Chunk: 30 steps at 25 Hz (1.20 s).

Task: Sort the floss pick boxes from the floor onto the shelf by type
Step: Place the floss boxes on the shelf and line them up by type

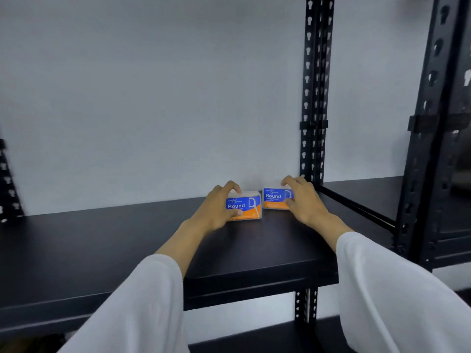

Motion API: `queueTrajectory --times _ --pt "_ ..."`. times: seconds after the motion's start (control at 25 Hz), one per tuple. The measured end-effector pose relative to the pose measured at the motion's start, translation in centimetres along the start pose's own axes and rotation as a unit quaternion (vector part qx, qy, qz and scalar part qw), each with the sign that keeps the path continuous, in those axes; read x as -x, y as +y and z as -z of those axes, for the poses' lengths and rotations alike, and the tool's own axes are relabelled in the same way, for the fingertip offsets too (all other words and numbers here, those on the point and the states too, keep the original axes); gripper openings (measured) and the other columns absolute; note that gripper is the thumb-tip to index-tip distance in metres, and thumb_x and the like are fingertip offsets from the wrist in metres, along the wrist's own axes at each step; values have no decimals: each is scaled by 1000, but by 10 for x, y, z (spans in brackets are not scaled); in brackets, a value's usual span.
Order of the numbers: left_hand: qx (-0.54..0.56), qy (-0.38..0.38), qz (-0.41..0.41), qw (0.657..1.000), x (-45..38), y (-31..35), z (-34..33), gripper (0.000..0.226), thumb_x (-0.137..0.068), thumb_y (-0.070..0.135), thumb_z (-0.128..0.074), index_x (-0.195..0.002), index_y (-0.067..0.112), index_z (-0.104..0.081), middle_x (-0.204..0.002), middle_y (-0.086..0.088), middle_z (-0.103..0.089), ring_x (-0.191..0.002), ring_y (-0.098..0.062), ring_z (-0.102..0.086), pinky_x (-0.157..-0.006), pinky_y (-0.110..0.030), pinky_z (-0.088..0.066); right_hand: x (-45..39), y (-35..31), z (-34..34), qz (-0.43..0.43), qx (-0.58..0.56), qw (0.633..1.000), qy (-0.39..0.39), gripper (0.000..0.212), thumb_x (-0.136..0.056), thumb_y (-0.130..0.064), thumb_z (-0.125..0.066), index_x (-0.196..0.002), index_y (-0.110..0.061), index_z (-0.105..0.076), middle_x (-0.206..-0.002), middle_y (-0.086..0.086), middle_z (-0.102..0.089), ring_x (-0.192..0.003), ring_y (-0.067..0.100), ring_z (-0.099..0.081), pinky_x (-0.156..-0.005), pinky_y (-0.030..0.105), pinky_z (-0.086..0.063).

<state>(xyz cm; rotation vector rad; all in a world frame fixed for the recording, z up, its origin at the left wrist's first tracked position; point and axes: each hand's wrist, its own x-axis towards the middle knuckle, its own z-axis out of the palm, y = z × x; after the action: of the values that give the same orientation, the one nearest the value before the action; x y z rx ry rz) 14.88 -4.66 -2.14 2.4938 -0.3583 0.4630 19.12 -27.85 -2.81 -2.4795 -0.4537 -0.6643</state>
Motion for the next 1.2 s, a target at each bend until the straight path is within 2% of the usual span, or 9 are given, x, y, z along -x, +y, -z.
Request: queueTrajectory --times 0.24,0.4,0.52,0.64,0.72,0.88,1.0,1.2 --pt "-7 -2 7 1000 -17 2 -11 43 -83 23 -72 -111 32 -40 -123 -7 -45 -111 -15 -47 -79 -20 -45 -9 14 -3 -9 -2 1000 2 41 -89 -4 -56 -127 -15 -45 -130 12 -46 -116 26 -43 -89 29 -41" --pt "-6 -6 19 1000 0 12 -2 51 -86 23 -69 -130 22 -42 -137 -8 -38 -123 -17 -44 -88 -19 -39 4 3 7 -10 -20 1000 17 49 -90 -8 -58 -136 -11 -41 -144 9 -38 -132 25 -35 -105 34 -37" --pt "-3 32 28 999 27 23 13 44 -91 30 -61 -131 22 -46 -139 -4 -39 -123 -16 -44 -88 -22 -37 22 -16 24 -7 -49 998 38 38 -91 -9 -56 -128 -10 -48 -133 10 -45 -124 25 -42 -101 37 -44" --pt "-1 61 28 998 71 42 29 29 -93 32 -57 -120 25 -53 -131 0 -48 -119 -16 -49 -91 -31 -43 55 -41 38 1 -89 996 26 25 -90 -9 -54 -114 -11 -55 -117 8 -55 -106 24 -55 -90 37 -49" --pt "1 74 27 997 106 55 38 24 -93 32 -56 -115 26 -56 -127 4 -53 -115 -14 -52 -95 -34 -45 83 -58 45 7 -119 993 13 20 -89 -10 -54 -108 -12 -59 -110 6 -61 -99 22 -59 -88 36 -51" --pt "-8 99 34 994 189 68 45 15 -93 29 -54 -107 28 -59 -114 10 -59 -103 -11 -57 -91 -36 -48 158 -92 47 24 -165 986 0 18 -89 -8 -55 -105 -10 -63 -104 4 -64 -96 17 -61 -91 33 -51" --pt "-11 111 49 993 253 65 33 13 -94 27 -54 -105 26 -59 -107 11 -60 -96 -8 -58 -83 -31 -49 215 -114 37 43 -173 984 -20 17 -89 -7 -55 -103 -10 -63 -103 4 -64 -94 16 -60 -89 30 -51" --pt "-17 44 112 993 339 24 -27 14 -95 28 -51 -107 29 -58 -107 14 -58 -96 -8 -57 -81 -31 -48 309 -115 -17 31 -162 981 -99 21 -91 -11 -53 -111 -14 -60 -111 1 -60 -101 13 -55 -89 26 -46"
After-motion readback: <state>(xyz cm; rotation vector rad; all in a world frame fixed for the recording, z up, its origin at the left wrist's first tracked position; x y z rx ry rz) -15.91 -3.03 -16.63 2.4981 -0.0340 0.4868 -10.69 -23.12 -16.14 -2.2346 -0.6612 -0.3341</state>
